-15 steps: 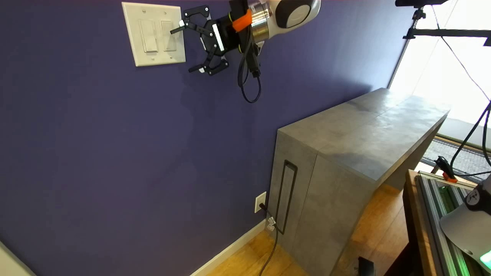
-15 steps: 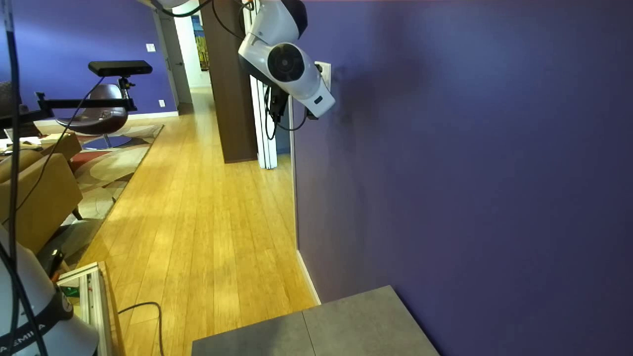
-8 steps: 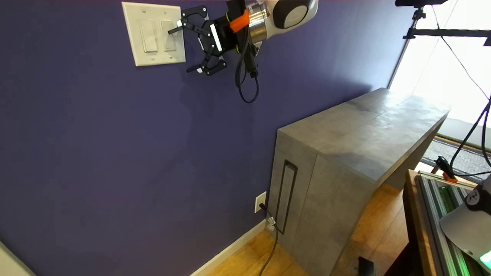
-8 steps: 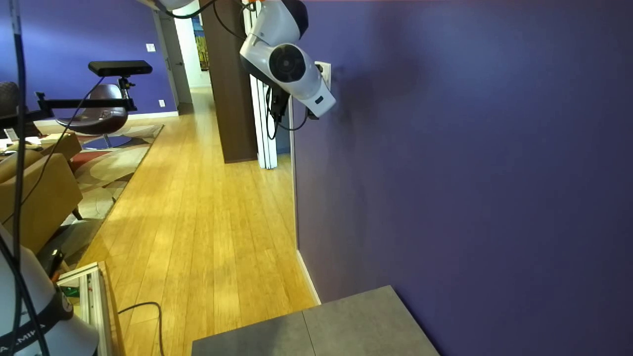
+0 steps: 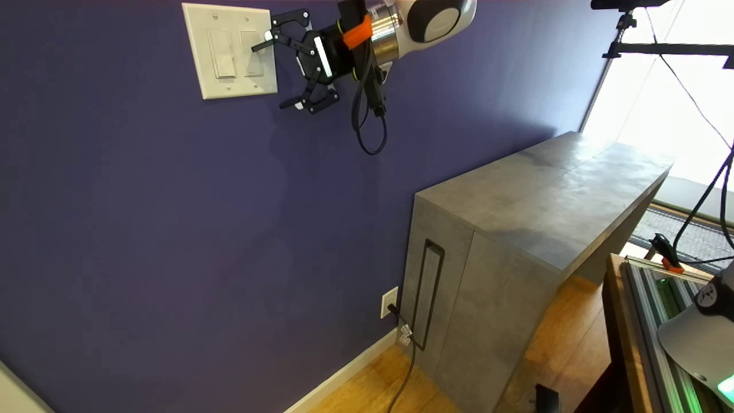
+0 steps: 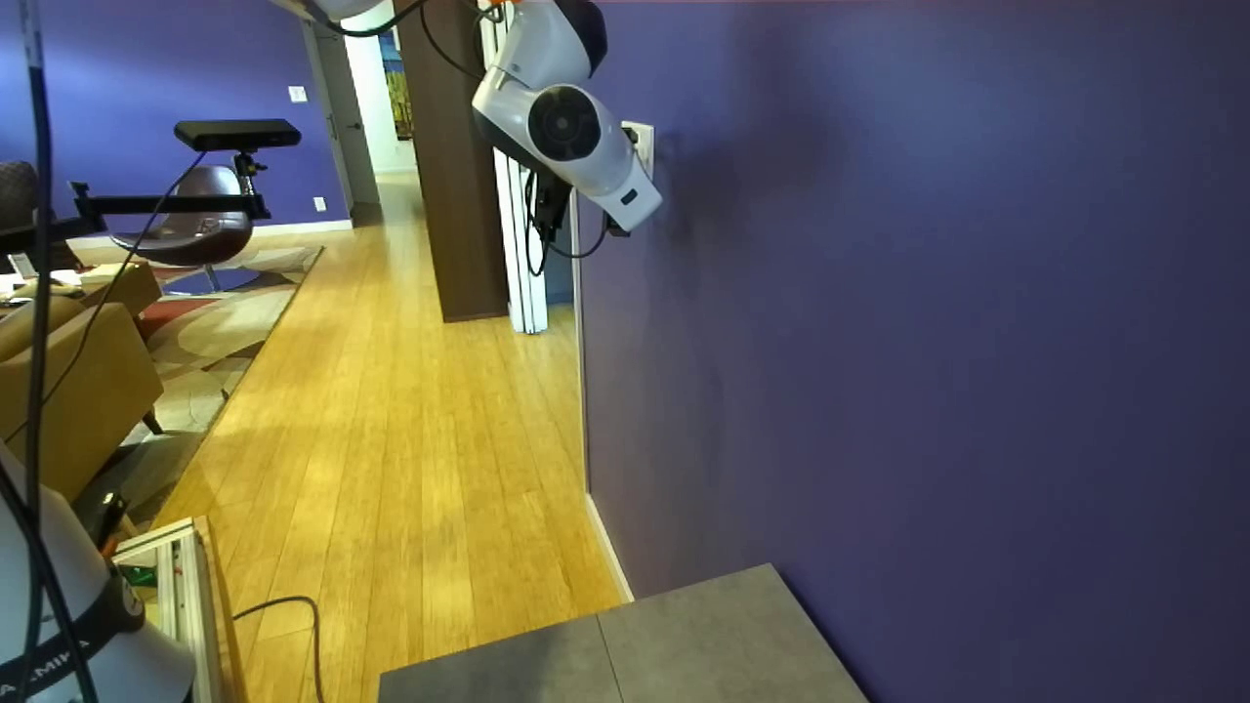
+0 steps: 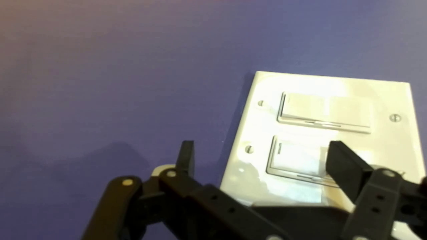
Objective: Slide downwards on the right light switch twice
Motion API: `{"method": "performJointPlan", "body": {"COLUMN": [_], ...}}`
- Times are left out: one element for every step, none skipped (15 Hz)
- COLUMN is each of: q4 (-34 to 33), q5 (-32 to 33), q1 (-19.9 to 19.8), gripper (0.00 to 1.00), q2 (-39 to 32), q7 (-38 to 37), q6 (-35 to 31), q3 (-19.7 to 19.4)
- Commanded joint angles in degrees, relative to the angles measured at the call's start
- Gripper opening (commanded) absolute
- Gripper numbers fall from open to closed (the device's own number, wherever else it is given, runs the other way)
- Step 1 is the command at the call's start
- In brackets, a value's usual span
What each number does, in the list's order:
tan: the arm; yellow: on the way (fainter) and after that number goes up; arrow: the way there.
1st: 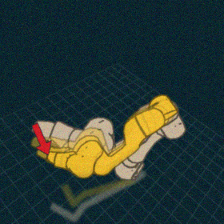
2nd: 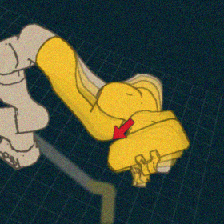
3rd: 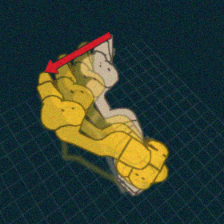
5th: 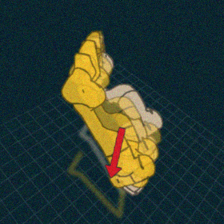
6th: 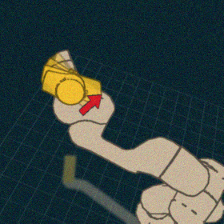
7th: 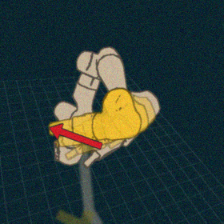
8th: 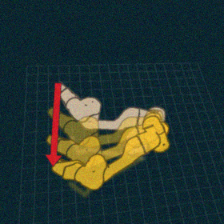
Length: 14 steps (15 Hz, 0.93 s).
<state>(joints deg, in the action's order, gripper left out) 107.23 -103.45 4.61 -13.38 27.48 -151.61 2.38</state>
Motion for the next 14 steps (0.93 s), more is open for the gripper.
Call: {"method": "performJointPlan", "body": {"q4": [-1.31, -1.31, -1.23, -1.07, -0.93, -0.89, -0.85, -0.79, -0.82, -0.82, -0.79, -0.77, -0.77, -0.77], "q5": [-1.12, -1.15, -1.2, -1.04, -0.94, -0.99, -0.88, -0.68, -0.62, -0.55, -0.48, -0.33, -0.41, -0.25], "q1": [0.47, 0.5, 0.53, 0.54, 0.54, 0.5, 0.49, 0.49, 0.47, 0.44, 0.4, 0.39, 0.31, 0.33], "gripper": [1.0, 1.0, 1.0, 1.0, 1.0, 1.0, 1.0, 1.0, 1.0, 1.0, 1.0, 1.0, 1.0, 1.0], "q2": [-0.63, -0.59, -0.43, -0.23, -0.05, 0.01, -0.03, -0.09, -0.24, -0.34, -0.41, -0.52, -0.64, -0.72], "q7": [0.0, 0.08, 0.16, 0.07, -0.18, -0.18, -0.2, -0.44, -0.53, -0.66, -0.79, -0.91, -1.04, -1.13], "q6": [-2.89, -3.03, -3.24, -3.38, -3.45, -3.48, -3.46, -3.36, -3.28, -3.23, -3.14, -3.15, -2.88, -2.99], "q3": [-0.02, -0.03, -0.05, -0.08, -0.09, -0.13, -0.15, -0.14, -0.14, -0.17, -0.19, -0.21, -0.22, -0.24]}}
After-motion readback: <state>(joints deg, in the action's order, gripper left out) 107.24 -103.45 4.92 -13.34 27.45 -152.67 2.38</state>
